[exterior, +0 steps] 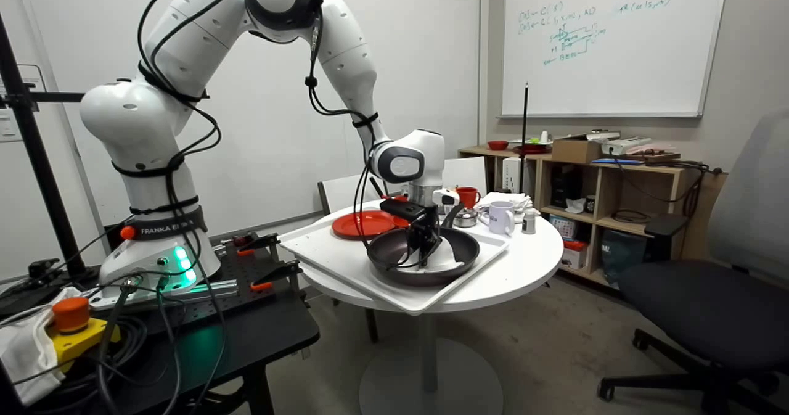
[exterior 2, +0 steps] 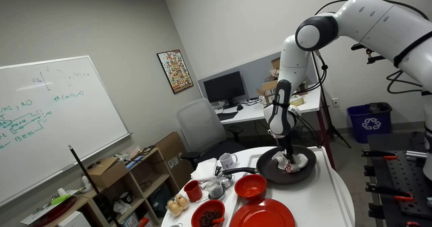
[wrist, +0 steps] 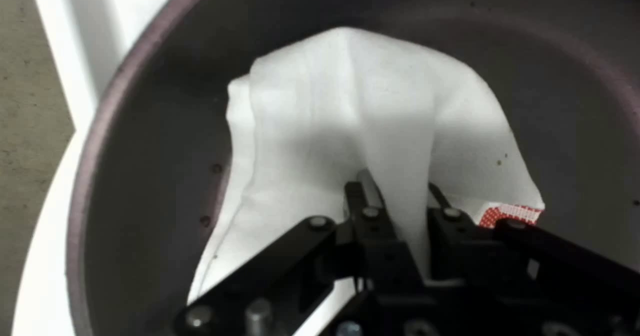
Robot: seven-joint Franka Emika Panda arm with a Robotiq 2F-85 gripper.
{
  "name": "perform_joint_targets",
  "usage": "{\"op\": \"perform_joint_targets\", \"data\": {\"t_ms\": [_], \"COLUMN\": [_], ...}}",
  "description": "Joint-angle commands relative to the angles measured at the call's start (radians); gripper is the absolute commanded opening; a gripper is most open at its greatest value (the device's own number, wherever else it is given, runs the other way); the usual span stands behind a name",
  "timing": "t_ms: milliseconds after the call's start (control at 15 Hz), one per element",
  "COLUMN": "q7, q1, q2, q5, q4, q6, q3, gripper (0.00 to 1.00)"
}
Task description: Pick up the white towel, wipe the inside of the pan and put the towel back on the table.
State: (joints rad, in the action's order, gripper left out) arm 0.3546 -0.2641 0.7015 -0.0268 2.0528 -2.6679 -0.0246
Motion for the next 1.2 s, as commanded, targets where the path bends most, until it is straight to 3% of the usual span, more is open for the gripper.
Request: {"op": "perform_joint_targets", "data": {"t_ms": [0,200,533,1133], "q7": [-0.008,-0.006,0.002,0.176], "q1": [-0.048,-0.081,-0.058,-0.039], "q2": [0.001,-0.018,0.004,0.025], "q5": [0.019,0.027,0.007,-0.009], "q4": [-0.011,0.006,0.016,0.102], "q6": [-0.019,-0.063,-0.116,-0.122], "q3": [0.001,0.01,0.047,0.254], "gripper": [0.09,0.09,0.09,0.09]}}
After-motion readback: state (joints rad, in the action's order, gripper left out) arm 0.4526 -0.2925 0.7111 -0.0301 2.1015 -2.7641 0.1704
